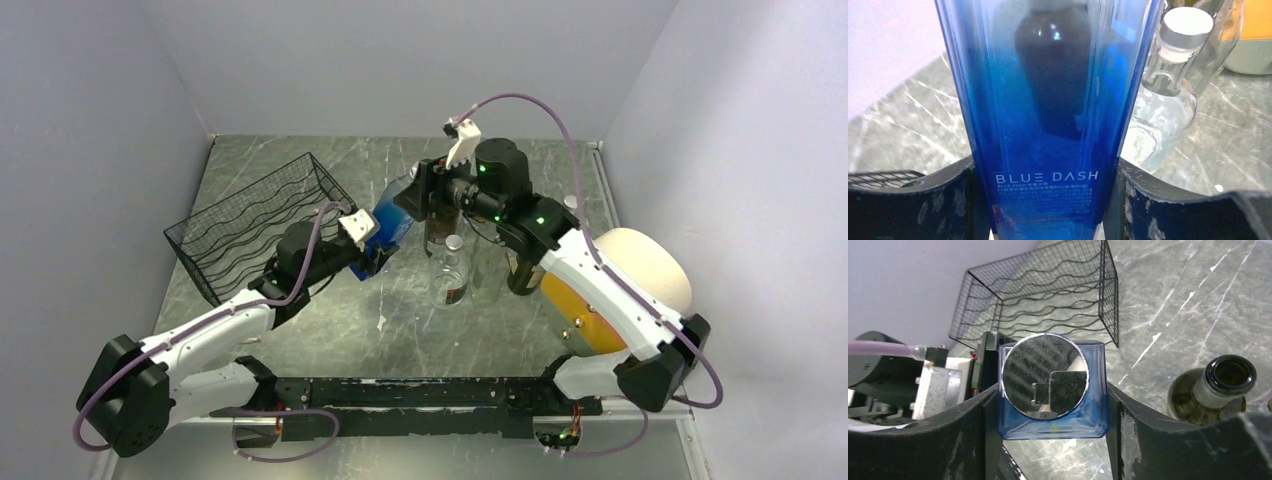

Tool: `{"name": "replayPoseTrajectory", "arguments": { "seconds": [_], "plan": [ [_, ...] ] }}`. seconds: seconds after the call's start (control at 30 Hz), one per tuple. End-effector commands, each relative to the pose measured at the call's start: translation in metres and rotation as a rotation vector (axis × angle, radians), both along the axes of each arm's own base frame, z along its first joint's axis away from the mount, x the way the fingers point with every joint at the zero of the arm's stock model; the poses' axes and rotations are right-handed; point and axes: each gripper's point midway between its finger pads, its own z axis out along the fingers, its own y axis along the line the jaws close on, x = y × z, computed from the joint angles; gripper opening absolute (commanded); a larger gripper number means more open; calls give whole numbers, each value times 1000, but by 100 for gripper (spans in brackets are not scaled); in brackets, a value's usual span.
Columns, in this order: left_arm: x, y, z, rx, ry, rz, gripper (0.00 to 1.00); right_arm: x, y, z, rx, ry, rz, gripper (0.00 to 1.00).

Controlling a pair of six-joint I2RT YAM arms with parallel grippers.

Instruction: Put the wine bottle on the wine rack

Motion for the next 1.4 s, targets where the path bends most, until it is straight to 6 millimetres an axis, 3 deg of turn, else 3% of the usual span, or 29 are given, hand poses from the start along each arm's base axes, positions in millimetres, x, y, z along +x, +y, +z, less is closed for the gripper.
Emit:
{"name": "replayPoseTrajectory", "arguments": {
  "seconds": [0.0,0.17,0.27,0.57,0.73,0.87,1.07,1.37],
  "plan": [
    [18,4,84,-32,-295,41,7,-23,-27,84,162,-194,-32,76],
    [39,0,132,95,-460,54,7,-40,-60,111,182,-269,-102,88],
    [52,-3,153,181,-568,56,7,-52,-74,121,161,-281,-109,88],
    [43,-6,201,375,-1040,10,7,-72,-111,136,65,-360,-144,89],
    [41,-8,206,549,-1328,22,7,-66,-112,113,-63,-328,-134,90],
    [43,-18,231,570,-1450,37,7,-56,-95,78,-131,-256,-82,91],
    [50,-33,230,702,-1507,-68,7,-37,-83,52,-179,-230,-87,91],
    [46,-33,229,760,-1536,-105,7,-29,-55,6,-222,-129,7,89]
  ]
}}
